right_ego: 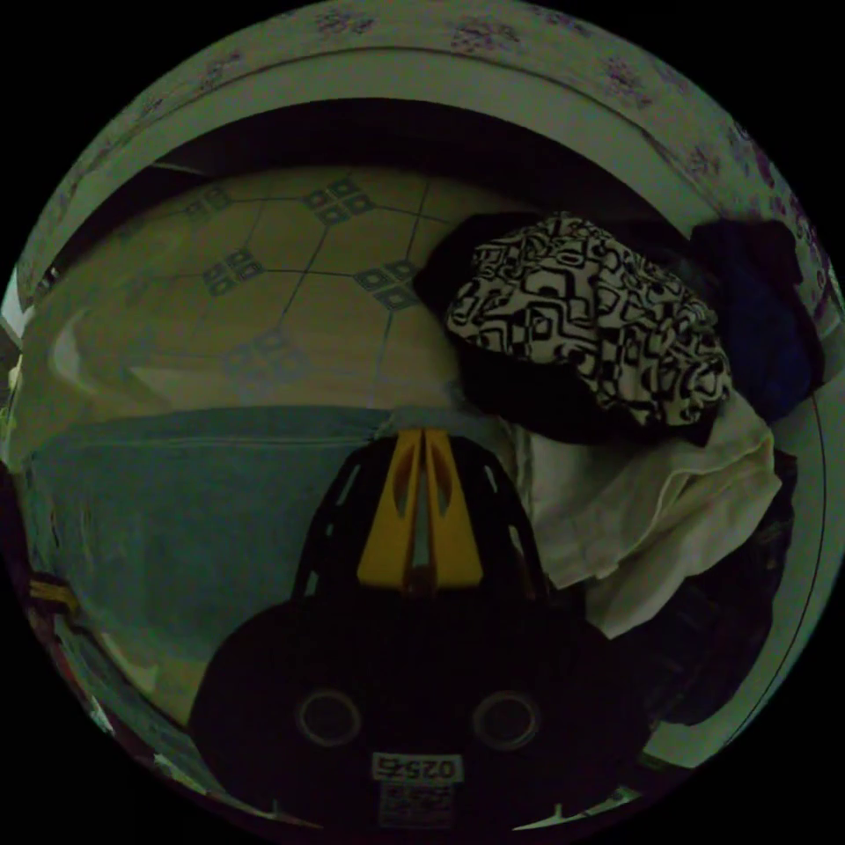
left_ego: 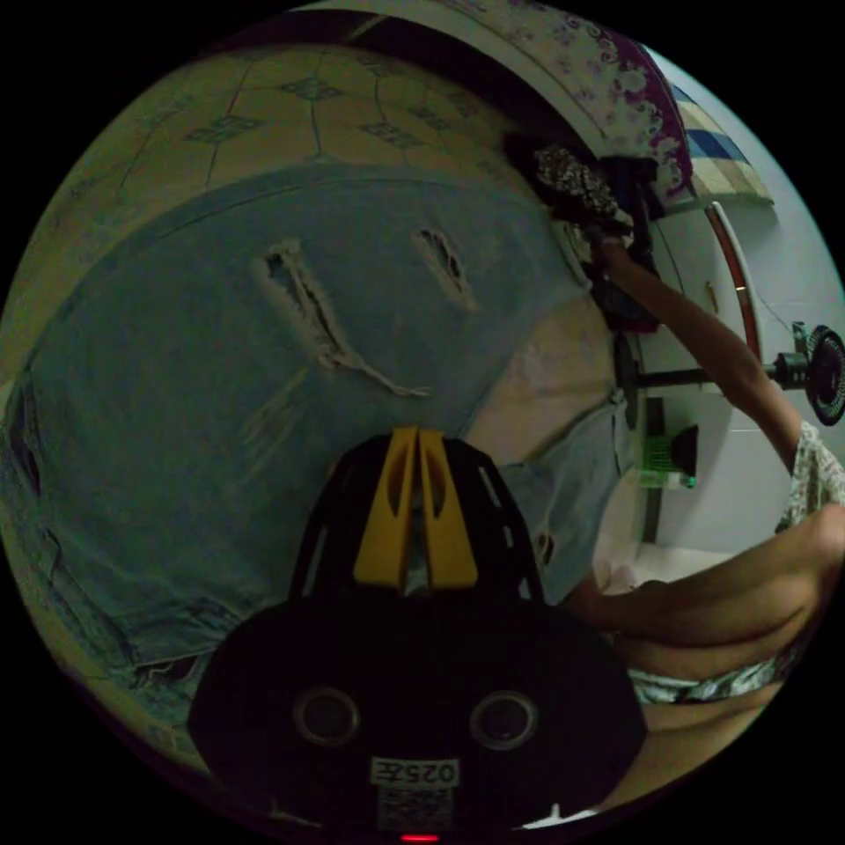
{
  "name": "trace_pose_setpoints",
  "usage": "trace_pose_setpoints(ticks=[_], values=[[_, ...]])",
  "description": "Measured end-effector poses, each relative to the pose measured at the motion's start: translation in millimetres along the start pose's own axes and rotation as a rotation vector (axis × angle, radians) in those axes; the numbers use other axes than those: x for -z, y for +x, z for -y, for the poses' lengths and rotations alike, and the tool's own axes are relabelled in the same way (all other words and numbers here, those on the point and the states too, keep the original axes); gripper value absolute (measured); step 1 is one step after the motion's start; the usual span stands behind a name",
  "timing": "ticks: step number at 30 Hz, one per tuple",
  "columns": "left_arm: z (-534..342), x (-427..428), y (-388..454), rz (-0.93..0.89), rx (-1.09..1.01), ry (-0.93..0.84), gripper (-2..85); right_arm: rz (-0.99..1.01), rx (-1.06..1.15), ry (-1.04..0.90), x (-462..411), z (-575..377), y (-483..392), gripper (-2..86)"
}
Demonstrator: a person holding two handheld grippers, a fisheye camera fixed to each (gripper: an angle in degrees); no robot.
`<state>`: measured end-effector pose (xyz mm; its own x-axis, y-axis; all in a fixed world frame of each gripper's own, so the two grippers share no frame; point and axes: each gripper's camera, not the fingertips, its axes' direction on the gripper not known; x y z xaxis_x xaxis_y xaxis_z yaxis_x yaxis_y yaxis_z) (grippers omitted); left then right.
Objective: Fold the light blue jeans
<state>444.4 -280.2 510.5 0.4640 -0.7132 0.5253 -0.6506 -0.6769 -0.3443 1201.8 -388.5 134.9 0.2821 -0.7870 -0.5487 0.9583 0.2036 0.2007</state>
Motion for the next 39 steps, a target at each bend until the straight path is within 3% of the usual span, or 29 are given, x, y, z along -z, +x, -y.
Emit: trace_pose_setpoints(ticks=[4,7,11,14,18,20,23,28,34,39], values=[[-13.5,16.0,-9.5,-0.012,-0.041,0.002,-0.9,0.106,-0.094,0.032,17.3,-17.3,33.2,-0.8],[-31.8,59.3,-17.6,0.03,-0.047,0.123,-0.9,0.238,-0.082,0.135,51.0,-55.1,48.9,0.0],[-71.0,126.9,-81.6,0.211,0.252,0.344,-0.9,0.394,-0.042,0.08,62.3,-123.0,62.6,0.3],[-94.0,151.0,-132.0,0.208,0.433,0.389,-0.9,0.456,-0.056,0.052,62.8,-170.9,63.5,-0.6],[-96.9,142.6,-155.2,0.359,0.465,0.247,-0.9,0.626,-0.026,0.057,76.7,-228.0,38.3,-0.8],[-101.7,142.5,-154.1,0.429,0.383,0.293,-0.9,0.685,0.081,0.032,84.3,-259.4,4.6,-0.8],[-98.3,146.7,-155.8,0.508,0.308,0.225,-0.9,0.693,0.211,0.0,85.6,-284.9,-32.3,-0.9],[-110.7,167.7,-186.3,0.452,0.371,0.253,-0.6,0.803,0.21,0.006,80.5,-302.7,-31.8,-0.7],[-165.4,193.8,-167.5,0.47,0.541,0.31,5.5,0.915,0.032,0.008,92.8,-344.9,37.4,3.7],[-304.3,190.8,-129.6,0.185,0.762,0.478,10.1,0.935,-0.47,-0.044,107.8,-476.3,130.0,9.3]])
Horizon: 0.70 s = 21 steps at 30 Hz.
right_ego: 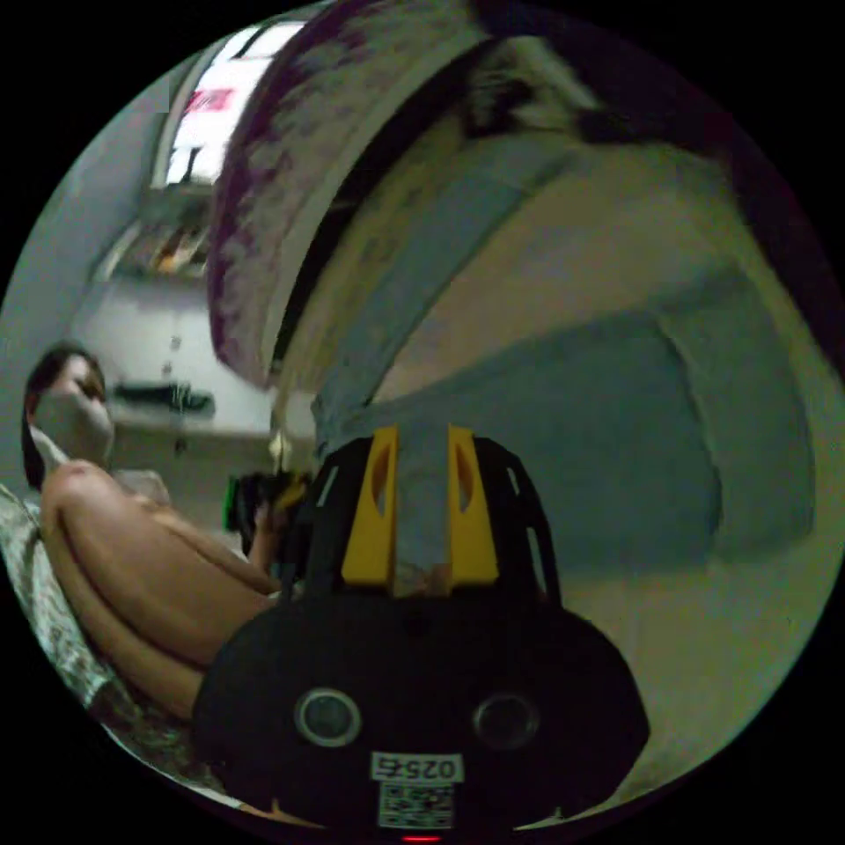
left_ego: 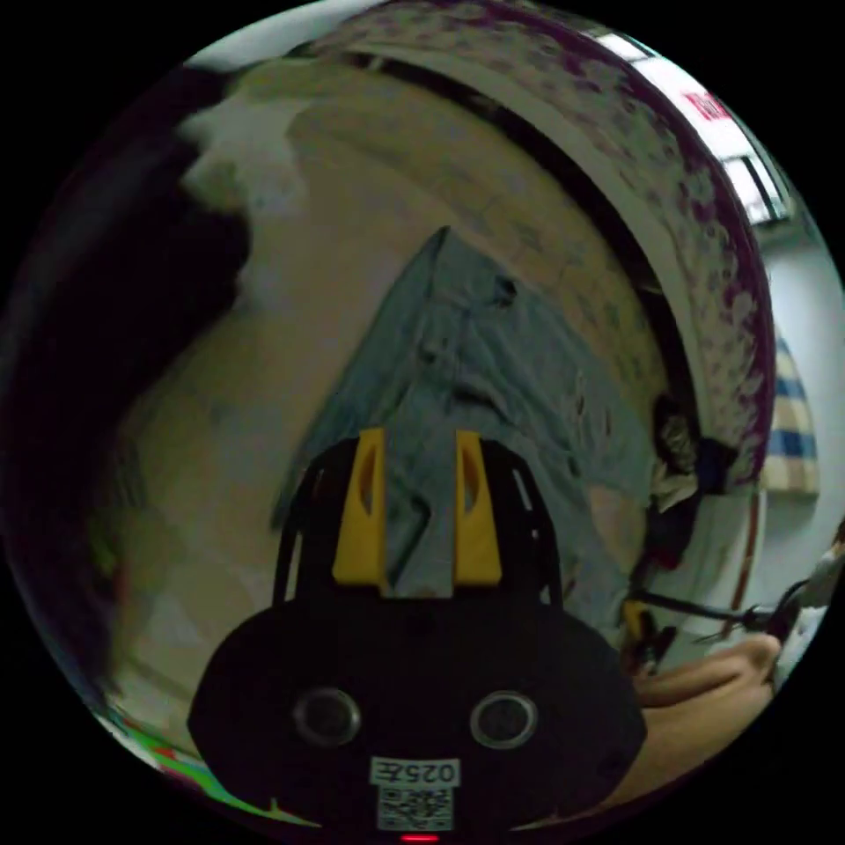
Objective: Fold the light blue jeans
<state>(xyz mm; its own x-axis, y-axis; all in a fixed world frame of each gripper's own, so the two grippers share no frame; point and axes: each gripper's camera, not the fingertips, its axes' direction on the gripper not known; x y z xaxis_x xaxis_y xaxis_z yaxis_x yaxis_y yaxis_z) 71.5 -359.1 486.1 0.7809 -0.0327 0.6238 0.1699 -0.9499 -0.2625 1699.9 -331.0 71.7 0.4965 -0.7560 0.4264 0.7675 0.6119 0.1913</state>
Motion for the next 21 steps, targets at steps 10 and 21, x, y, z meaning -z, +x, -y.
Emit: trace_pose_setpoints(ticks=[10,21], values=[[-145.7,17.0,-128.9,-0.186,0.591,0.062,10.5,-0.061,-0.67,0.341,82.2,-154.7,141.4,14.1],[-135.7,15.5,-144.5,-0.23,0.543,0.103,3.3,0.147,-0.704,0.517,73.0,-181.4,206.6,5.7]])
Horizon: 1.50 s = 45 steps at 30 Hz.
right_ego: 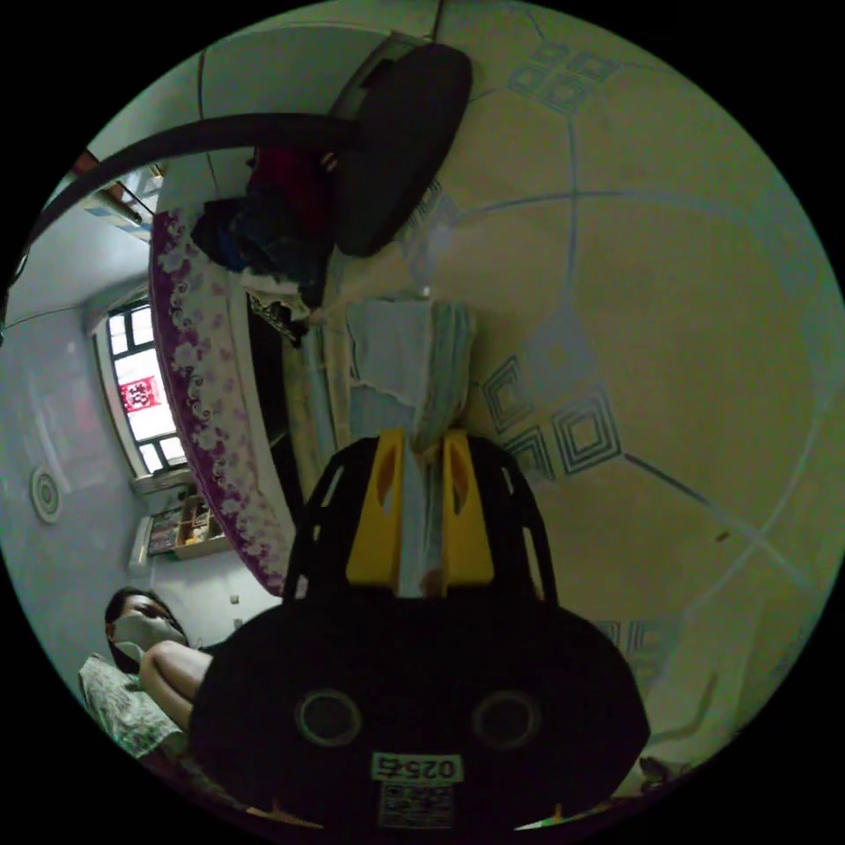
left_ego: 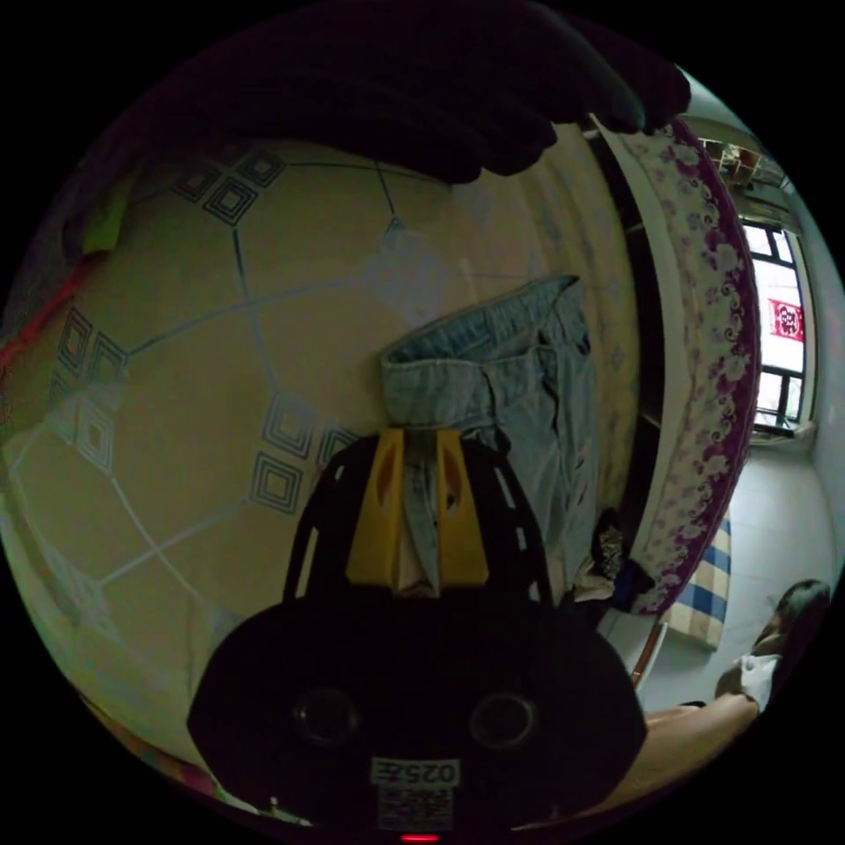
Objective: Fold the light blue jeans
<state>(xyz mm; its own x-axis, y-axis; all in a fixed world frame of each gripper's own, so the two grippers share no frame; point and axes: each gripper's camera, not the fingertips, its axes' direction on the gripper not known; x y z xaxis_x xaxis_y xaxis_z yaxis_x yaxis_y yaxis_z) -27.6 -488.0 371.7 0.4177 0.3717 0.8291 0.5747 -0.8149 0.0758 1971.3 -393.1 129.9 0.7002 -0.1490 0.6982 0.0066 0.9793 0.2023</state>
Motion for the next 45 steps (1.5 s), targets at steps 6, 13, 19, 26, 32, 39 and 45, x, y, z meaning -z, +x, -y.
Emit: trace_pose_setpoints(ticks=[6,13,19,26,32,39,45], values=[[-13.2,32.6,-10.7,-0.085,-0.009,0.013,-1.1,0.064,0.049,-0.003,11.9,-16.3,-17.6,3.5],[-19.8,77.5,4.5,-0.282,0.021,0.018,-1.1,0.251,0.235,-0.182,-16.8,-4.4,-99.6,3.1],[12.9,37.4,65.0,-0.49,0.049,0.035,-0.4,0.387,0.416,-0.336,-159.1,57.4,-210.8,4.3],[81.1,-76.2,169.3,-0.374,-0.142,0.077,1.9,0.343,0.443,-0.4,-371.9,107.9,-263.2,12.6],[58.7,-80.7,178.8,-0.218,-0.256,0.051,3.1,0.224,0.557,-0.441,-363.6,74.7,-266.2,12.8],[0.9,-128.1,293.0,0.308,-1.047,-0.126,8.4,-0.433,1.123,-0.458,-407.9,4.0,-358.8,14.4],[-48.5,-199.7,368.9,0.57,-1.554,-0.318,9.8,-0.544,1.25,-0.426,-470.3,-6.8,-438.4,14.5]])
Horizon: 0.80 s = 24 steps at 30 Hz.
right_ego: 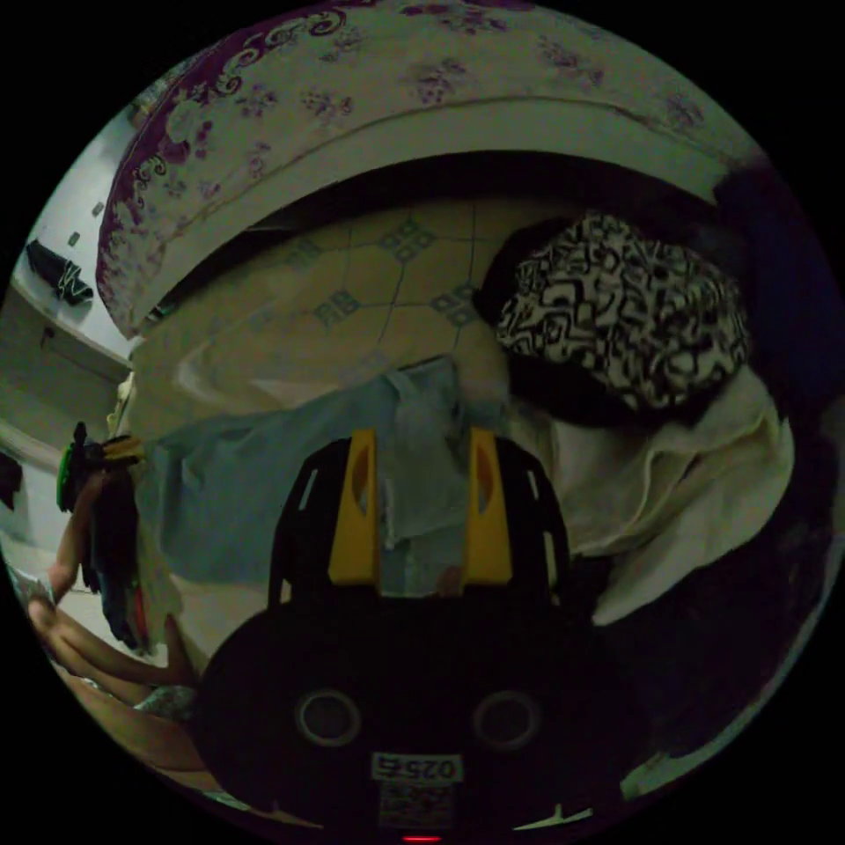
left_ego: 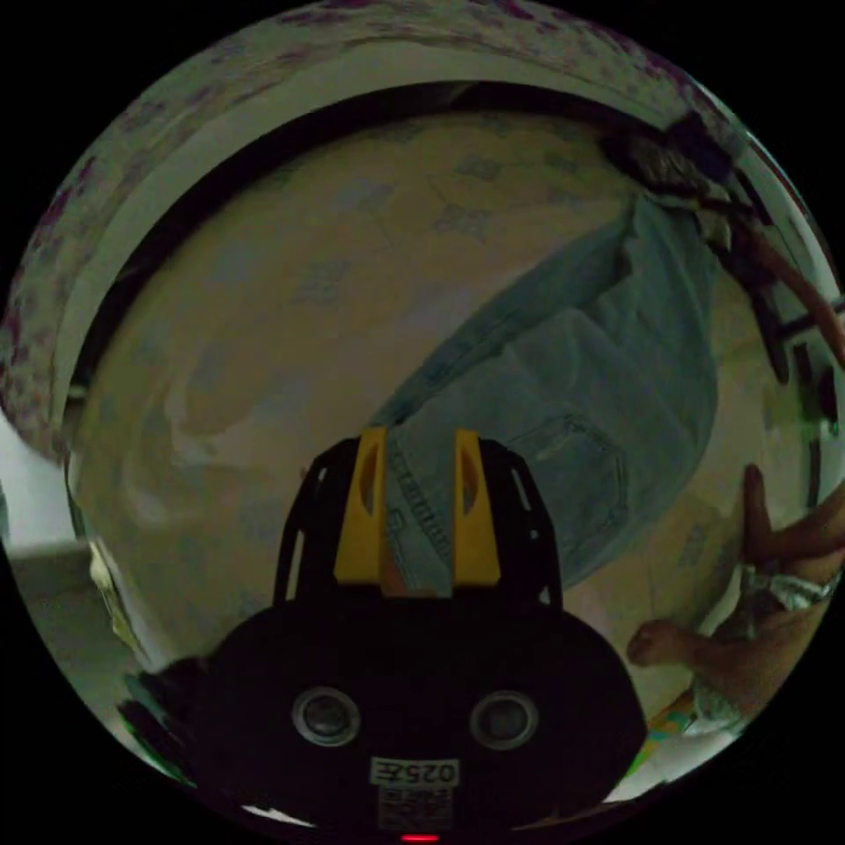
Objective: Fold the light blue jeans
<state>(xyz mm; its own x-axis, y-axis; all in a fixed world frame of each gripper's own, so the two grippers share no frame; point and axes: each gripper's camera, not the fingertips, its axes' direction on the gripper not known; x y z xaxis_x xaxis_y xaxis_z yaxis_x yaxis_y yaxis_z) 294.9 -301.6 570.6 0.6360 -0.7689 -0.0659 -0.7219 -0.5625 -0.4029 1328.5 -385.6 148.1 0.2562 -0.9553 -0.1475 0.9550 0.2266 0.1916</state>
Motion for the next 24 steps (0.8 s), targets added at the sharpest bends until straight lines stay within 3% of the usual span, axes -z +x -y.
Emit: trace_pose_setpoints(ticks=[5,8,13,17,21,24], values=[[56.1,-16.4,48.5,0.042,-0.307,-0.162,6.1,-0.072,0.165,-0.213,-32.4,56.2,-49.8,16.2],[70.2,-47.8,58.5,0.065,-0.345,-0.305,2.6,-0.099,0.167,-0.364,-72.3,62.1,-62.7,11.9],[70.4,-48.1,49.6,0.06,-0.25,-0.295,-0.7,-0.22,0.141,-0.261,-53.1,52.2,-102.8,6.5],[50.1,1.4,22.8,0.025,-0.098,-0.15,-0.9,-0.276,0.167,-0.144,16.9,37.0,-147.1,6.1],[36.6,17.8,-11.5,-0.019,0.012,-0.073,-0.9,-0.254,0.121,-0.132,51.4,27.5,-143.3,6.1],[41.3,-9.0,-37.5,-0.035,0.097,-0.099,-0.9,-0.248,0.06,-0.163,27.1,22.4,-109.1,6.2]])
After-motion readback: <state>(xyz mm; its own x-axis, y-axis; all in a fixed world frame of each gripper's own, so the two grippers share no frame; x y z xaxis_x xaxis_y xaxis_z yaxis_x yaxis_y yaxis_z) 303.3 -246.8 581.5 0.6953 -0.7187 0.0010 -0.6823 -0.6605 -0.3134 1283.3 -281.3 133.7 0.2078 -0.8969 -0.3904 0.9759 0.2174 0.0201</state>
